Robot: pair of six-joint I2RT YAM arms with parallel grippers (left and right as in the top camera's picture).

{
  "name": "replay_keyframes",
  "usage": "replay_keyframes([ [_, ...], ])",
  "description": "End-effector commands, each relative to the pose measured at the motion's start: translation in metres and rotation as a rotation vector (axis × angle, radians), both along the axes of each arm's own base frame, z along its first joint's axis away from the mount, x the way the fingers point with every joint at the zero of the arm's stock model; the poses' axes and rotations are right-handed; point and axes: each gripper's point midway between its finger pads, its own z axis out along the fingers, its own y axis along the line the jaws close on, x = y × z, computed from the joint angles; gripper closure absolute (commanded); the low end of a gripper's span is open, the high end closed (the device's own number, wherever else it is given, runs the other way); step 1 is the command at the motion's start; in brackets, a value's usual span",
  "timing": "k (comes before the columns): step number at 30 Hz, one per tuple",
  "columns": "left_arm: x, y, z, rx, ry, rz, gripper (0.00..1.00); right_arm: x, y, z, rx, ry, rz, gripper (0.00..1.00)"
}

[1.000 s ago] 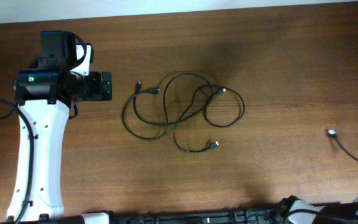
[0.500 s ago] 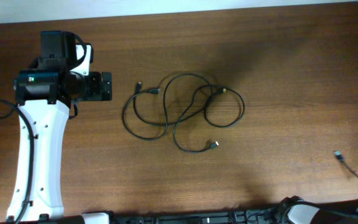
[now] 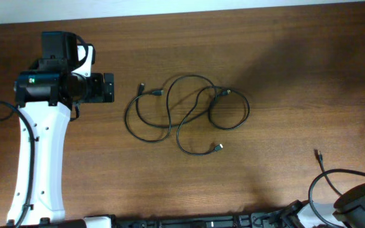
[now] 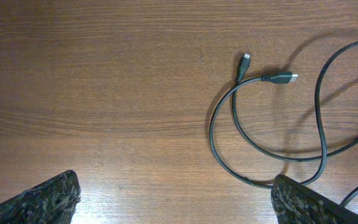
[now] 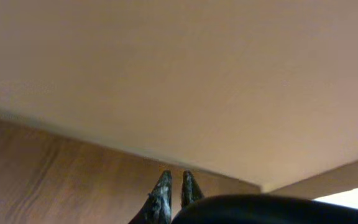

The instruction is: Untangle cables

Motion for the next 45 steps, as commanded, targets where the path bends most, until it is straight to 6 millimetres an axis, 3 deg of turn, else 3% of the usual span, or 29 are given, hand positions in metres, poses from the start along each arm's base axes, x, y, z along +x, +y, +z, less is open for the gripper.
replay_keyframes([
  [1, 0.001, 0.003, 0.003, 0.012, -0.006, -0.003, 0.01, 0.031, 0.012, -0.006, 0.085, -0.13, 0.173, 0.93],
  [10, 0.001, 0.003, 0.003, 0.012, -0.006, -0.003, 0.01, 0.028, 0.017, -0.017, 0.137, -0.122, 0.181, 0.87],
  [19, 0.001, 0.003, 0.003, 0.012, -0.005, -0.004, 0.01, 0.021, 0.03, -0.038, 0.259, -0.244, 0.055, 0.82],
  [26, 0.001, 0.003, 0.003, 0.012, -0.005, -0.003, 0.01, 0.016, 0.038, -0.08, 0.388, -0.169, 0.027, 0.79],
  [30, 0.001, 0.003, 0.003, 0.012, -0.006, -0.003, 0.01, 0.012, 0.045, -0.095, 0.446, -0.133, 0.016, 0.61],
  [33, 0.001, 0.003, 0.003, 0.012, -0.005, -0.004, 0.01, 0.011, 0.051, -0.1, 0.476, -0.126, 0.021, 0.32],
  [34, 0.001, 0.003, 0.003, 0.012, -0.005, -0.003, 0.01, 0.013, 0.053, -0.101, 0.489, -0.133, 0.032, 0.27],
  [37, 0.001, 0.003, 0.003, 0.012, -0.005, -0.004, 0.01, 0.03, 0.065, -0.104, 0.557, -0.196, 0.114, 0.02],
  [41, 0.001, 0.003, 0.003, 0.012, -0.005, -0.004, 0.01, 0.053, 0.088, -0.106, 0.668, -0.29, 0.235, 0.01],
  [45, 0.001, 0.003, 0.003, 0.012, -0.006, -0.004, 0.01, 0.061, 0.115, -0.111, 0.796, -0.335, 0.295, 0.01],
])
